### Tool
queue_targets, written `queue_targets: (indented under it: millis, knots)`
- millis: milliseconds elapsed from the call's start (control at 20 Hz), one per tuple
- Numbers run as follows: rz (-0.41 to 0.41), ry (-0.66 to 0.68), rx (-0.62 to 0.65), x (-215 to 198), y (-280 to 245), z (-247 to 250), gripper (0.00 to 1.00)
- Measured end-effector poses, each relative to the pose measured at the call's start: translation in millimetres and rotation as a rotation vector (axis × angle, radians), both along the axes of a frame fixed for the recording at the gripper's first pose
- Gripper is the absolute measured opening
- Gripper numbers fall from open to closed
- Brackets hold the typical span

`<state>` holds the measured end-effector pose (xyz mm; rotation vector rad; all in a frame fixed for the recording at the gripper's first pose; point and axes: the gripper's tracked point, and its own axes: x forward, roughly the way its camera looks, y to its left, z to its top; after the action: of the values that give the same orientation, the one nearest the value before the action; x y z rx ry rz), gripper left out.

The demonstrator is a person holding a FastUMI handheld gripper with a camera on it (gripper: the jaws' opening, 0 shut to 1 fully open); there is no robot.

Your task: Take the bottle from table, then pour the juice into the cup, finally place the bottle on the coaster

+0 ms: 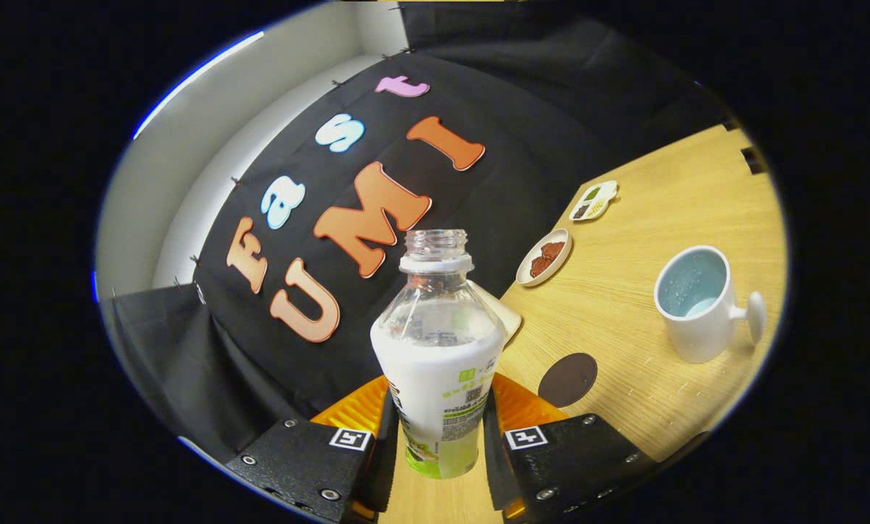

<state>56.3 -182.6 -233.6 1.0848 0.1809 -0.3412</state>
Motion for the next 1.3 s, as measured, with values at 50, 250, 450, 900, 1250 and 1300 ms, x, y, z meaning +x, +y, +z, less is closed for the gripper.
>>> queue_targets:
  millis: [50,250,450,900,1250,1300]
  knots:
    - [-0.016,-0.009,0.04,-2.6,-2.7,1.2,0.52]
    - [-0.067,-0.061,0.183,-3.2,-13.5,0.7,0.52]
    - [-0.136,-0.072,0.294,-7.3,-27.9,-6.8,0.52]
    - [-0.232,-0.105,0.507,-13.8,-37.3,-11.9,0.52]
    - [-0.268,-0.104,0.592,-13.8,-44.5,-18.6,0.53]
    - [-0.271,-0.113,0.602,-13.5,-45.7,-16.4,0.52]
